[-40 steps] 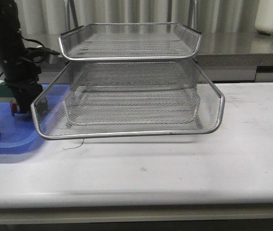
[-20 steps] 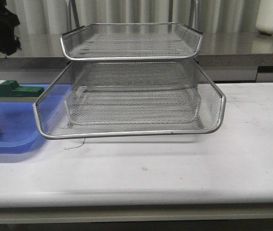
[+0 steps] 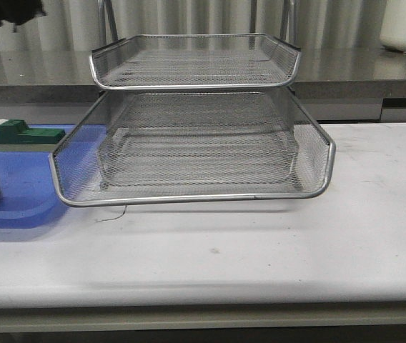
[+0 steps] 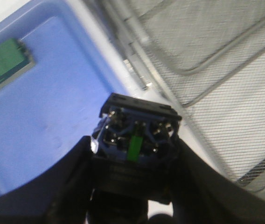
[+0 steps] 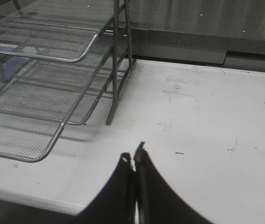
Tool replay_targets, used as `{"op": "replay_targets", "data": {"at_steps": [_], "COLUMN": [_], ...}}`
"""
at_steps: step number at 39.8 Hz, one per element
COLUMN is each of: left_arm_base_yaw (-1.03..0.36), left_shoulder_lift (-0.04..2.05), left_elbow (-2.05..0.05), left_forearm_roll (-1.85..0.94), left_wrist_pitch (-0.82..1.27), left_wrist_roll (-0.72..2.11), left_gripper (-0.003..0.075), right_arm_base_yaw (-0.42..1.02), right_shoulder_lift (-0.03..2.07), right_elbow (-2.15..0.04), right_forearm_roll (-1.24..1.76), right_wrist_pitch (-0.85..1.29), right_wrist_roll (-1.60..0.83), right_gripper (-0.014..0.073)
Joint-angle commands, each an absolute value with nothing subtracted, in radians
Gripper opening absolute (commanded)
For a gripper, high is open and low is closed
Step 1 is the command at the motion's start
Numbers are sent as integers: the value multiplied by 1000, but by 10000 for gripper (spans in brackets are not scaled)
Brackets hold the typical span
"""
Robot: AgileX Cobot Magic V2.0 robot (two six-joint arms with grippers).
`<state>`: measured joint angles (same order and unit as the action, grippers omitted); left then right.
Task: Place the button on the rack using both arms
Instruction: 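Carry the button with the left gripper over the pulled-out middle tray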
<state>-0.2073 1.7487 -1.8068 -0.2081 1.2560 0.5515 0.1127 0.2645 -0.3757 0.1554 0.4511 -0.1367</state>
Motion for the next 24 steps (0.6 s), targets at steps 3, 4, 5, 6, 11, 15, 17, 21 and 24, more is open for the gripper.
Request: {"op": "replay_targets", "data": {"at_steps": [3,4,5,6,11,15,17,21,24], "left_arm_base_yaw": [-363,-393,-415,-444,-544,-580,-585,-587,-587], "left_shoulder_lift": [1710,1715,1719,1723,1759,1804,1829,1877,1909], "left_elbow": [-1830,-1828,-1828,-1828,-1828,-1828,-1828,-1828,-1828], "left_forearm_roll": [-244,-244,-244,-244,-244,-242,-242,-242,-242], "left_wrist_pitch": [1264,1249,1237,1223,1201,1174,1152,1091,1069], "left_wrist_roll": [555,555,555,555,555,555,555,555,555], "left_gripper": [207,208,207,208,208,208,208,209,209], "right_arm_base_yaw": [115,115,115,115,115,115,115,115,115], "right_shoulder_lift": [271,271,271,271,271,271,271,271,271], "right_elbow": [-400,-400,-400,-400,-400,-400,-400,-400,-400], "right_forearm_roll": [153,153,153,153,153,153,153,153,153], "right_wrist_pitch": [371,371,371,371,371,371,371,371,371], "right_wrist_roll": [-139,-139,-139,-139,-139,-139,-139,-139,-139], "right_gripper": [-60,-60,-60,-60,-60,-60,-60,-60,-60]}}
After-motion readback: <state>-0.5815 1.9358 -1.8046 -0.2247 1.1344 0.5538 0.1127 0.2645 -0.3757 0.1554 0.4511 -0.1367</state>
